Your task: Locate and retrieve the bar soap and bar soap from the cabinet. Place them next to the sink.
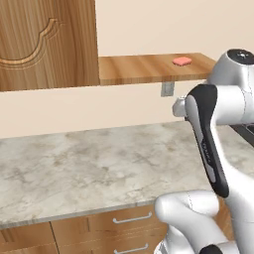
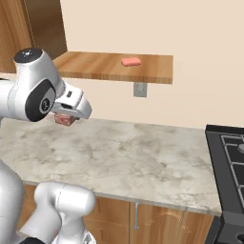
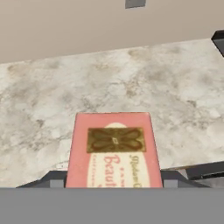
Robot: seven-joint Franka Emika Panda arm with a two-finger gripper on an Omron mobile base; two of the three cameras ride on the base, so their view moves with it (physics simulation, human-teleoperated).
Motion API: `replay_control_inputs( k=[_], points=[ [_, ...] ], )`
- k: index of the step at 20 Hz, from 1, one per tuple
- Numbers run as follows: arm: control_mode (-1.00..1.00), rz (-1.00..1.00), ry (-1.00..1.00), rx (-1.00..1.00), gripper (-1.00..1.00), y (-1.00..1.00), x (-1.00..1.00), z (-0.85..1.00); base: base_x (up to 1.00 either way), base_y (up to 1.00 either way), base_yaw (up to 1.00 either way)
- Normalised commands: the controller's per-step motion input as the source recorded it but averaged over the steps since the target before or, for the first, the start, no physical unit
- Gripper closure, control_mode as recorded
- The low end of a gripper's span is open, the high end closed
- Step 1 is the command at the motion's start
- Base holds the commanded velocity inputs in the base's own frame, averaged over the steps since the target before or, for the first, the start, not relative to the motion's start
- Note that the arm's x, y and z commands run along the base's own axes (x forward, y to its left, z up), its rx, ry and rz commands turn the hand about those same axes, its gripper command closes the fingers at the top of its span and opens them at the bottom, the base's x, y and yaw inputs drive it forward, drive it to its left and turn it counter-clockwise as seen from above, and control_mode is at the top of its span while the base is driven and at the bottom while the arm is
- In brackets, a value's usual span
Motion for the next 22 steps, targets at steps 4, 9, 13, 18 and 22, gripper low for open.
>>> replay_control_inputs(
  k=[4, 9, 13, 18, 22],
  points=[
    [-1.0, 0.0, 0.03, -0.03, 1.0, 0.15, -0.99, -0.87, 0.0, 0.0, 0.0],
    [-1.0, 0.0, 0.02, 0.0, 1.0, 0.03, -0.31, -0.31, 0.0, 0.0, 0.0],
    [-1.0, 0.0, 0.0, 0.0, 1.0, 0.0, 0.0, 0.0, 0.0, 0.0, 0.0],
    [1.0, 0.0, 0.0, 0.0, 1.0, 0.0, 0.0, 0.0, -0.08, -0.04, -0.03],
    [1.0, 0.0, 0.0, 0.0, 1.0, 0.0, 0.0, 0.0, -0.29, -0.17, -0.29]
  ],
)
